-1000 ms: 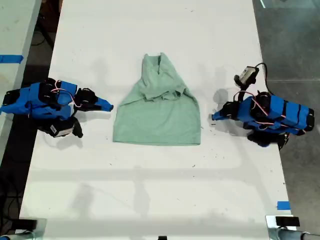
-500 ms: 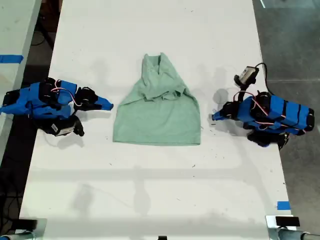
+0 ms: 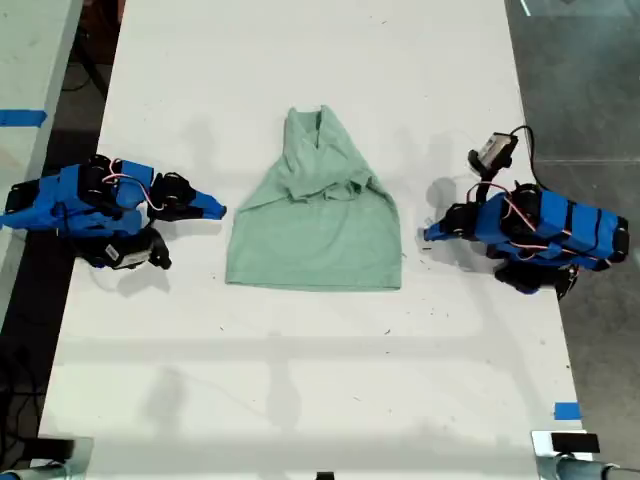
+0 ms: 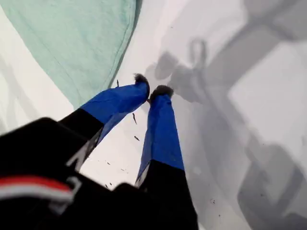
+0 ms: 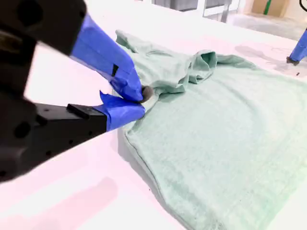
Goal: Fold t shirt
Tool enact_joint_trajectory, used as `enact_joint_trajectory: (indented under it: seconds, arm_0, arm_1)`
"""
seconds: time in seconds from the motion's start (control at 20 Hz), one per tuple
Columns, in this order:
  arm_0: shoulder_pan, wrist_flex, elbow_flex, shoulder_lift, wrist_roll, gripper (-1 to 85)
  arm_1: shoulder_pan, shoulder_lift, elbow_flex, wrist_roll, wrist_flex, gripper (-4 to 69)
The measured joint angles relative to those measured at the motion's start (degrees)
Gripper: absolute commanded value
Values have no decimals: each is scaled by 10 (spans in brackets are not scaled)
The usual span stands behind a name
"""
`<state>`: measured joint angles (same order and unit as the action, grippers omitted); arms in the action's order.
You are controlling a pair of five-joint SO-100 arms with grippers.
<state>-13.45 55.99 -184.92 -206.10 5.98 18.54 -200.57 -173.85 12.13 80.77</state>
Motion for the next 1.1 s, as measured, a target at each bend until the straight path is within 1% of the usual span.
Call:
enact_joint_trajectory:
  seconds: [0.15,0.25,0.9,1.1]
  arm_0:
    - [-11,9,0,0,7,30]
    - [-22,15,0,0,7,0]
    - [-28,16,0,0,5,0]
    - [-13,21,0,0,5,0]
  arm_1:
    - [0,0,0,0,0,40]
    - [0,0,0,0,0,40]
    - [0,0,0,0,0,40]
    - [0,0,0,0,0,40]
